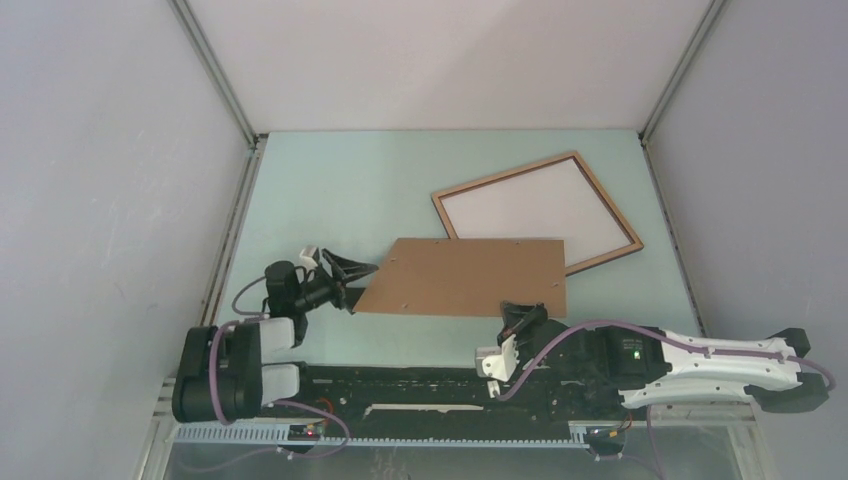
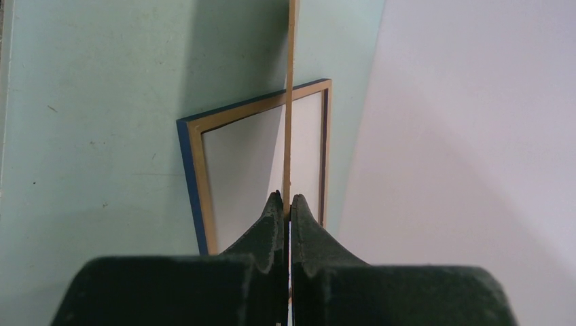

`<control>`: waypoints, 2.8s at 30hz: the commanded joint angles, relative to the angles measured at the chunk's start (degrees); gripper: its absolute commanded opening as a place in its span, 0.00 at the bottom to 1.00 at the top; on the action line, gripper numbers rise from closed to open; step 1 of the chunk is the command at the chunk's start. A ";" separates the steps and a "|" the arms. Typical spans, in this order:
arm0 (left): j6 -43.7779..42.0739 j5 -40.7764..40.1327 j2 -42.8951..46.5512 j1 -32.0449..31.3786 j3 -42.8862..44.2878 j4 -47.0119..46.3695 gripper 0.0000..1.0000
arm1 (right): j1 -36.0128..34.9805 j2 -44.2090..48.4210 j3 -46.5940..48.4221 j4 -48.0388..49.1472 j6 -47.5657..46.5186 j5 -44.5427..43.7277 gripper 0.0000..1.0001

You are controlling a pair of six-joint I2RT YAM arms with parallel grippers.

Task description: Put the photo into the frame

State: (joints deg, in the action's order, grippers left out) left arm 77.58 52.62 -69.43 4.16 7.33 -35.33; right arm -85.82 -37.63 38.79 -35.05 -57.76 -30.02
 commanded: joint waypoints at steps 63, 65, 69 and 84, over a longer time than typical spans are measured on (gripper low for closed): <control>3.32 -39.85 4.10 -23.77 1.83 -31.94 0.00 | 48.33 -19.45 29.54 6.19 75.91 6.71 1.00; 3.04 -42.35 2.48 -25.75 2.33 -33.63 0.00 | 54.05 -23.84 31.14 7.58 78.68 13.11 1.00; 3.77 -46.99 -2.64 -29.21 4.00 -37.11 0.00 | 60.76 -29.66 28.92 15.37 81.49 12.86 1.00; 5.77 -60.67 -29.97 -40.79 21.23 -45.85 0.00 | 87.51 -37.56 23.43 34.10 85.51 32.36 0.98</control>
State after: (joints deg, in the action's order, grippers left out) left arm 81.19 -2.28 -95.42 -34.50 20.53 -70.76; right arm -2.90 -75.13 61.87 -7.16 25.93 -4.51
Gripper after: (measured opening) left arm 0.024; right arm 0.979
